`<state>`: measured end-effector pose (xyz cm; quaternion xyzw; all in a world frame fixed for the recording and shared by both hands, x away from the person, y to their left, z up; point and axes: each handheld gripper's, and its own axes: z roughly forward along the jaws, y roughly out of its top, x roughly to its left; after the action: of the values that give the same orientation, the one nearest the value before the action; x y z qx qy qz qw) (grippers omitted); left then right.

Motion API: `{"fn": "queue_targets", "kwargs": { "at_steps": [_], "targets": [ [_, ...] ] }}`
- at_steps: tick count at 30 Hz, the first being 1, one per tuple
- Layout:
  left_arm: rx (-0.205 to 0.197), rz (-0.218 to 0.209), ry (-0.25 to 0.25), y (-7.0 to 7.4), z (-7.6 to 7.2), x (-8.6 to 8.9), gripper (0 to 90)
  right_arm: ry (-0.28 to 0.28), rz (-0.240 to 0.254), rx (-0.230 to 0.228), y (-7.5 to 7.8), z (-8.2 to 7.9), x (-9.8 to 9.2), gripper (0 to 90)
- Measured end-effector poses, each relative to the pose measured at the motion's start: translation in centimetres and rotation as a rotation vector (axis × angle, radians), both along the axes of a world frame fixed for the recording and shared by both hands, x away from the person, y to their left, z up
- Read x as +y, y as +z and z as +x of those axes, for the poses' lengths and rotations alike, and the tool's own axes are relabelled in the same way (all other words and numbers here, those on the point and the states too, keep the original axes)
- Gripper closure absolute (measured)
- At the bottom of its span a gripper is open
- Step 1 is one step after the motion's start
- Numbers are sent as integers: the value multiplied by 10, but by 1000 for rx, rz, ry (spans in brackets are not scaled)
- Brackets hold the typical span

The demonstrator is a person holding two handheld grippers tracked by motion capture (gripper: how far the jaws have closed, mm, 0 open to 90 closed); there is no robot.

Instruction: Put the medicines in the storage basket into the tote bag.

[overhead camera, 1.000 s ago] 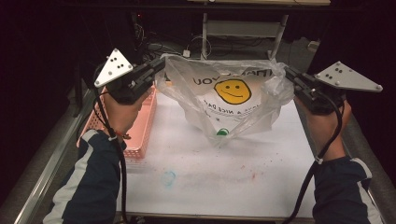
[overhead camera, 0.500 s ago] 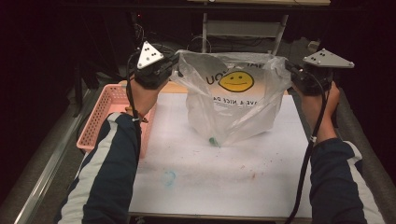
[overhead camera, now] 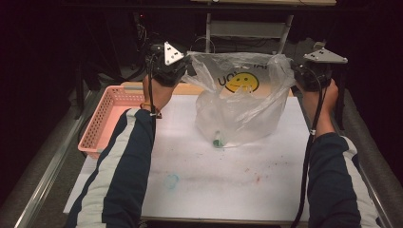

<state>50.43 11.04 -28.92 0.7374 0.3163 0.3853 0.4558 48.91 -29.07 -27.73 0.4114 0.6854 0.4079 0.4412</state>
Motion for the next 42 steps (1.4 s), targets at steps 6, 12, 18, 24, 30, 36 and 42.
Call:
{"fn": "queue_targets", "kwargs": {
  "at_steps": [6, 12, 18, 24, 30, 36, 42],
  "targets": [
    [-2, 38, 43, 9, 13, 3, 863, -14, 0, -5, -1, 7, 2, 856],
    [-9, 37, 99, 20, 19, 11, 860, 20, 10, -33, 5, 8, 7, 734],
    [2, 21, 109, 23, 19, 14, 763, 17, 25, -45, 9, 6, 9, 547],
    [31, -2, 30, 25, 11, 7, 617, 54, 37, -47, 16, -4, 10, 432],
    [-18, -38, 56, 34, -1, 3, 445, 69, 46, -69, 24, -19, 9, 362],
    [-64, -77, 52, 49, -16, 5, 365, 68, 45, -104, 33, -31, 6, 360],
    [-77, -86, 10, 54, -32, 10, 333, 78, 64, -118, 34, -42, 7, 350]
  ]
}}
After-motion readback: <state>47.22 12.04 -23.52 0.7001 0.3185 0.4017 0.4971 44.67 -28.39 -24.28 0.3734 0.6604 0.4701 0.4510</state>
